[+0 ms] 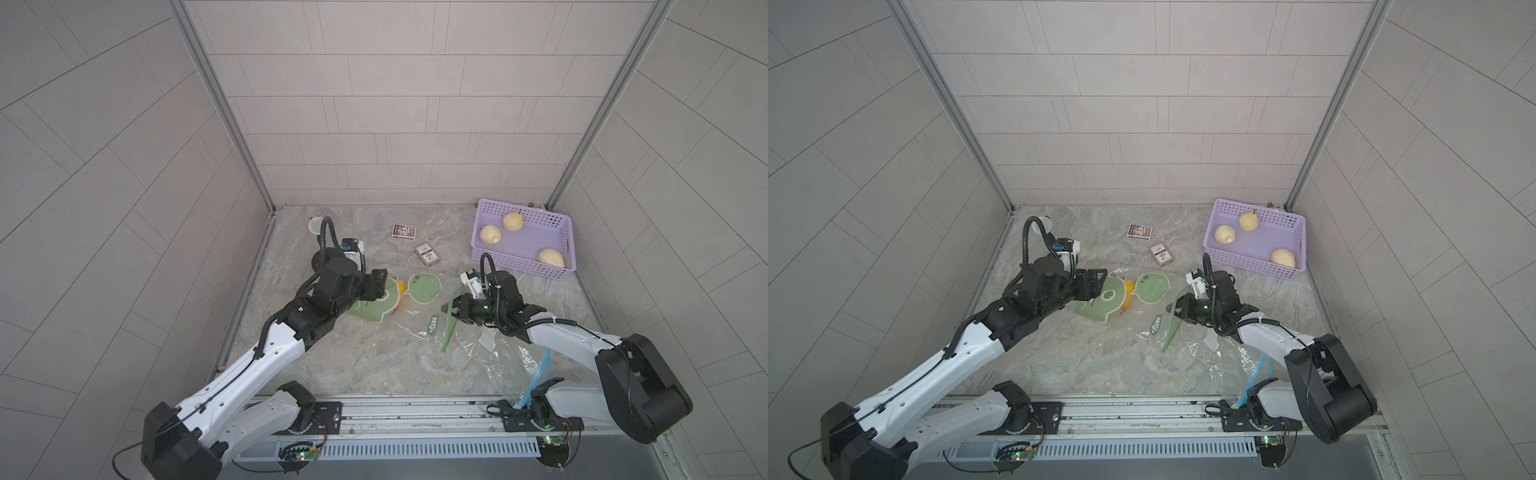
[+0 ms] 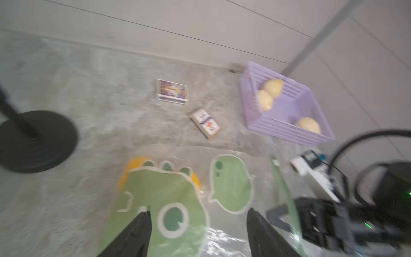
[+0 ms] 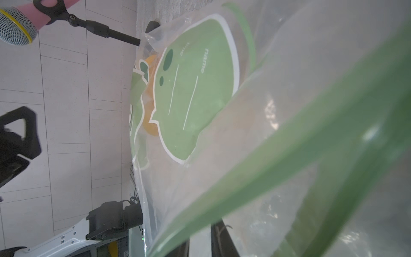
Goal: Open the zip-top bag and take out the pear
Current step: Open the zipper of the food storage bag at the center of the board, then pick up the pear from the zipper food storage bag.
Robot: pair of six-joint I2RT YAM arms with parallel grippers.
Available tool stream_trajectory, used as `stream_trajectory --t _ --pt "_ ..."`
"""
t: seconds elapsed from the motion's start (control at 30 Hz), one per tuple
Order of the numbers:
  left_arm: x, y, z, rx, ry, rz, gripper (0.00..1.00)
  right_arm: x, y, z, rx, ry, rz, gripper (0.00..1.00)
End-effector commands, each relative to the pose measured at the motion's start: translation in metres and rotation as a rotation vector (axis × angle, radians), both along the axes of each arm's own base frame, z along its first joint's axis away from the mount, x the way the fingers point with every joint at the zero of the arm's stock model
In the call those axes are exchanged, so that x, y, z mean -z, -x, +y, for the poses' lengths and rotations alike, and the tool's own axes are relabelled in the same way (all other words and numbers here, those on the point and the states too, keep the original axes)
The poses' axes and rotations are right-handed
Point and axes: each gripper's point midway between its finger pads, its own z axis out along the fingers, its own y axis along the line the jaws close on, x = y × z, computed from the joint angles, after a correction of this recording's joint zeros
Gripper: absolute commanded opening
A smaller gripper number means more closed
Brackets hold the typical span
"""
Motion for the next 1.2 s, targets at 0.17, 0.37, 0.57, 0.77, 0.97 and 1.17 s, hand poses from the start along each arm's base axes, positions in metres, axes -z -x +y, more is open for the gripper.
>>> stream_trajectory --t 0.17,0.37,0.57,0.77,0.97,1.17 --pt "0.09 -0.037 0.019 -0.159 -0.058 0.185 0.63 -0.007 -0.001 0.015 0.045 -0.09 0.04 0.29" --pt "0.145 -0.033 -0.005 -0.06 -0.109 0.351 0.54 0.017 -0.001 0.02 0.046 -0.08 0.091 0.29" --pt "0.167 -0.031 -0.014 0.008 -0.144 0.404 0.54 0.026 -0.012 0.03 0.019 -0.093 0.069 0.28" --pt "0.163 -0.032 -0.023 0.071 -0.15 0.426 0.45 0.022 -0.02 0.033 -0.006 -0.069 0.038 0.29" --pt "0.087 -0.037 -0.018 0.058 -0.125 0.281 0.49 0.023 -0.017 0.024 -0.008 -0.015 0.037 0.29" --pt "0.058 -0.037 -0.045 0.127 -0.081 0.245 0.5 0.024 -0.018 0.018 -0.004 -0.017 0.034 0.29"
